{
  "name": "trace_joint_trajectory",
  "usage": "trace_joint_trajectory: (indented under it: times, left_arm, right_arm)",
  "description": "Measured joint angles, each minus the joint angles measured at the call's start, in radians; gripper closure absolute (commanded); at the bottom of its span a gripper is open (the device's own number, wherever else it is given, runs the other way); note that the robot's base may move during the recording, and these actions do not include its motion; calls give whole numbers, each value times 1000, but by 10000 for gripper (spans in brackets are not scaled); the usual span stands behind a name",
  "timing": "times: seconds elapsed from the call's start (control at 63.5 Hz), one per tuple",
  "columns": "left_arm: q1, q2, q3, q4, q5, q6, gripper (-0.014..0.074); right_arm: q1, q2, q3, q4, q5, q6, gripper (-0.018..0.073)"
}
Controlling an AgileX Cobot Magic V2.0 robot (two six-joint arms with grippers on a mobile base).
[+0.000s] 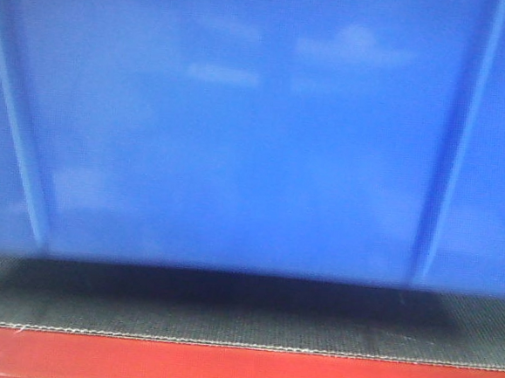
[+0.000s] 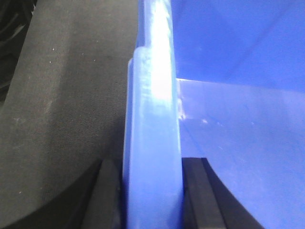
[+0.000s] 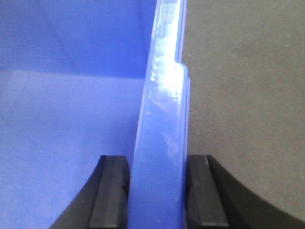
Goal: Move blue bin to conveyor side
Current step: 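Lower the blue bin onto the grey table surface with both grippers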
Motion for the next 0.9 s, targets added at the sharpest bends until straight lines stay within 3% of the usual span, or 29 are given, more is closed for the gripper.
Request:
trace_joint_trajectory:
  times: [0.173,0.378,0.898]
  left_arm:
    - [-2,2,80,2,-116,2,615]
    - [-2,42,91,13,-206,2,615]
    - [-2,153,91,26,-308,2,615]
  right_arm:
    - [0,34,51,-8,-122,2,639]
    - [0,68,53,-18,-170,2,639]
    - [-2,168,54,-38,-266,8,639]
